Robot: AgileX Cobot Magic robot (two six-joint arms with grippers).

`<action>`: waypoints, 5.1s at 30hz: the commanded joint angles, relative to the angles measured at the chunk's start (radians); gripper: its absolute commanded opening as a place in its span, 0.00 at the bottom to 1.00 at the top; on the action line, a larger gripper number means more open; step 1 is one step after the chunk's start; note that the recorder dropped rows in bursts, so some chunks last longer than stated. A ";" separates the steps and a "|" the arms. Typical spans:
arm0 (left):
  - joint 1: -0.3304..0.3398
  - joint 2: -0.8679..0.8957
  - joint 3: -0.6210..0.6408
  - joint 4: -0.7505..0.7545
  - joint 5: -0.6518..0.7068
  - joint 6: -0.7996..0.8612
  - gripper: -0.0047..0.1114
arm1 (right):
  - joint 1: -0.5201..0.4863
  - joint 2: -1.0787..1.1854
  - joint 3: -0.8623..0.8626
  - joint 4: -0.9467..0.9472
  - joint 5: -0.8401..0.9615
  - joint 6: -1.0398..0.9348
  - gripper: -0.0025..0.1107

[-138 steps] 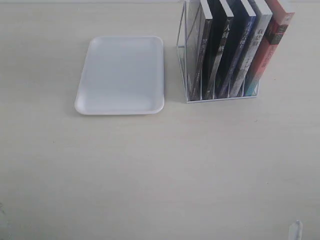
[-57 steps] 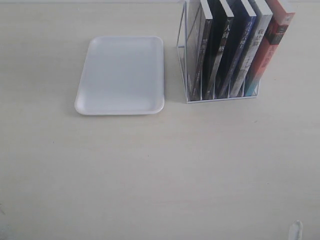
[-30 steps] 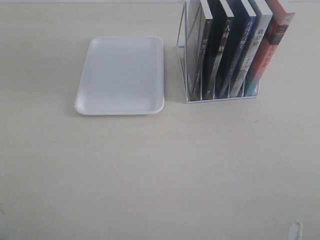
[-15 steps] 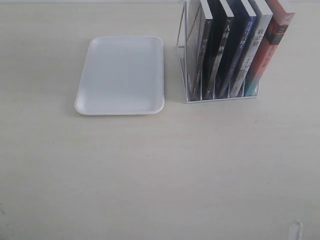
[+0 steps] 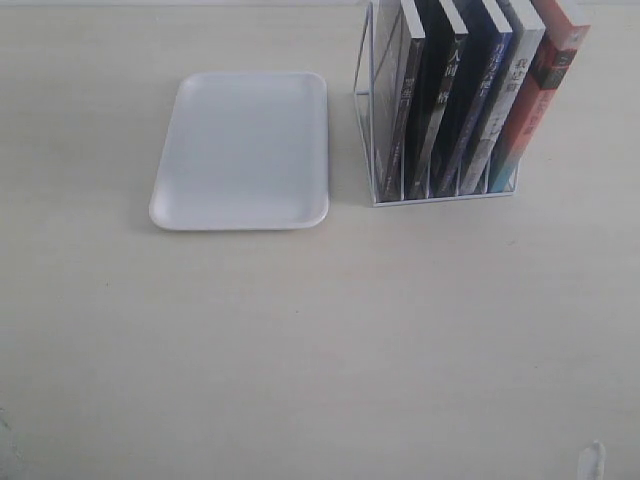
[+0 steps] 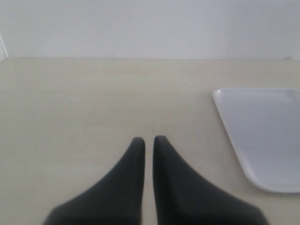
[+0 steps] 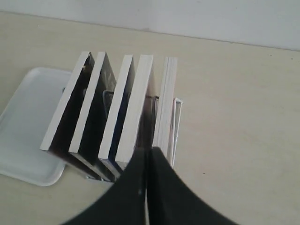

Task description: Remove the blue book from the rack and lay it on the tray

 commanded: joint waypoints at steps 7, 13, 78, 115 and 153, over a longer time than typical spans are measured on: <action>-0.008 -0.002 0.004 0.002 -0.006 0.002 0.09 | 0.209 0.241 -0.342 -0.405 0.296 0.257 0.02; -0.008 -0.002 0.004 0.002 -0.006 0.002 0.09 | 0.246 0.367 -0.454 -0.415 0.296 0.309 0.02; -0.008 -0.002 0.004 0.002 -0.006 0.002 0.09 | 0.240 0.534 -0.327 -0.475 0.296 0.324 0.42; -0.008 -0.002 0.004 0.002 -0.006 0.002 0.09 | 0.240 0.575 -0.379 -0.459 0.296 0.332 0.02; -0.008 -0.002 0.004 0.002 -0.006 0.002 0.09 | 0.240 0.512 -0.444 -0.459 0.296 0.354 0.02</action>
